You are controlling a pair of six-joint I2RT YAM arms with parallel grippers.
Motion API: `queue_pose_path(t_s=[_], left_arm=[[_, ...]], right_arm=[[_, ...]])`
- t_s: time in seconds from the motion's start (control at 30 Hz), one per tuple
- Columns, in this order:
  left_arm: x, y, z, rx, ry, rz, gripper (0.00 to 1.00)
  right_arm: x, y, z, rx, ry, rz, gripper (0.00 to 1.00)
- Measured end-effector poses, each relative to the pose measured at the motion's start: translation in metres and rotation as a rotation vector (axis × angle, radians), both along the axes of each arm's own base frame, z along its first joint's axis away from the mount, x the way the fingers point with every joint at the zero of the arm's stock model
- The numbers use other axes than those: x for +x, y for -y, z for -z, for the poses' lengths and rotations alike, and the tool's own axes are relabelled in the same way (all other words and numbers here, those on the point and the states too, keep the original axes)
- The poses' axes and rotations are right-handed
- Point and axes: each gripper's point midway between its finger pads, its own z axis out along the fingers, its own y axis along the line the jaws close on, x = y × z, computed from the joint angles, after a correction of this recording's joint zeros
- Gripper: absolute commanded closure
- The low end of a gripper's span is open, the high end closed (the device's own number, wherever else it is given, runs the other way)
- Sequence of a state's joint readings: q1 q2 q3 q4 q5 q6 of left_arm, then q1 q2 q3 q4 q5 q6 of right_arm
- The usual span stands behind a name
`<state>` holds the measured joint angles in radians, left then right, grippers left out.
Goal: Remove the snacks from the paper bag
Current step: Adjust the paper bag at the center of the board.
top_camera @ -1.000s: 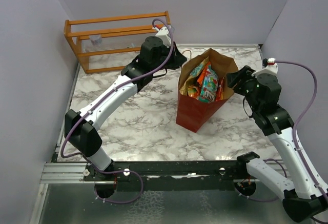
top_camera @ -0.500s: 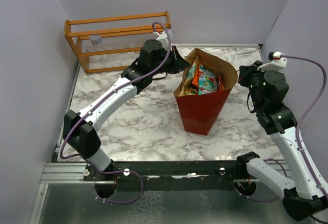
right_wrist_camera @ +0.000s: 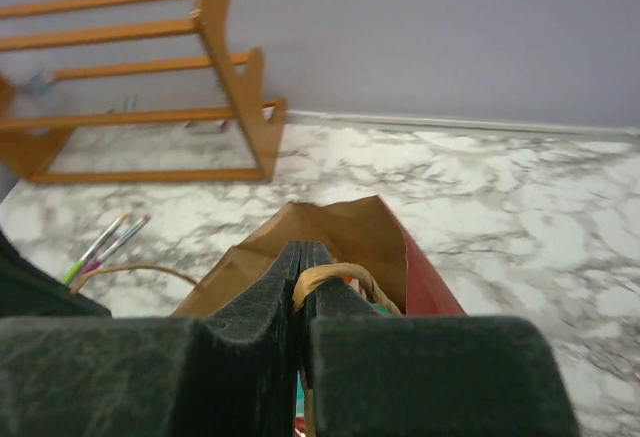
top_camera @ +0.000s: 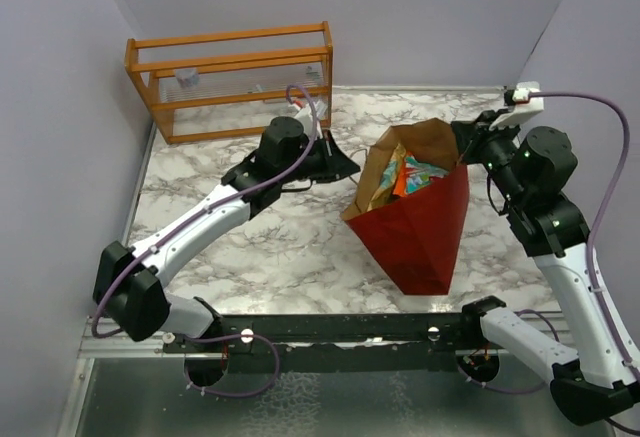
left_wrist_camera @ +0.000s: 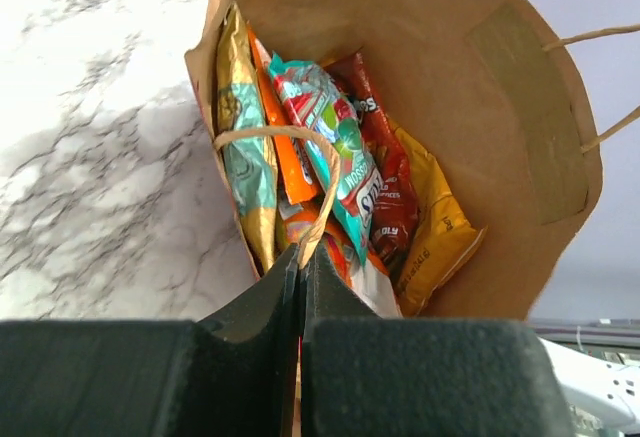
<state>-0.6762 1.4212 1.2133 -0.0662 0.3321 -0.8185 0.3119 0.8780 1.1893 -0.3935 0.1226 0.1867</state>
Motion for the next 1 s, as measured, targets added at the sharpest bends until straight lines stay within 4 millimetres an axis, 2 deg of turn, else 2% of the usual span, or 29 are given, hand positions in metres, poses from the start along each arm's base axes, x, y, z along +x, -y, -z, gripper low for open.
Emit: queue_pose_path(t_s=[0.1,0.2,0.3,0.47,0.6,0.7,0.83,0.9,1.0], left_arm=[[-0.014,-0.018,0.011,0.022,-0.009,-0.026,0.86],[-0.026,-0.035,0.016,0.035,-0.003,-0.052,0.77],[-0.035,-0.054,0.019,0.056,0.018,-0.094,0.76],[-0.043,-0.076,0.02,0.098,0.044,-0.152,0.76],[-0.043,-0.085,0.017,0.118,0.065,-0.186,0.8],[-0.043,-0.087,0.017,0.121,0.067,-0.193,0.82],[-0.044,-0.087,0.028,0.131,0.051,-0.189,0.81],[-0.045,-0.088,0.033,0.139,0.043,-0.188,0.76],[-0.047,-0.09,0.033,0.146,0.047,-0.185,0.61]], right_arm=[[-0.002,-0.023,0.007,-0.012,-0.022,-0.131,0.99],[-0.01,-0.054,0.014,-0.019,-0.046,-0.319,0.98],[-0.026,-0.083,0.011,-0.009,-0.017,-0.511,0.98],[-0.04,-0.106,0.013,0.024,-0.021,-0.678,0.99],[-0.033,-0.103,0.015,0.056,-0.046,-0.631,0.98],[-0.015,-0.079,0.017,0.075,-0.087,-0.435,0.99],[-0.004,-0.054,0.019,0.065,-0.104,-0.275,0.99],[-0.006,-0.056,0.018,0.044,-0.094,-0.295,0.99],[-0.021,-0.078,0.015,0.018,-0.061,-0.463,0.99]])
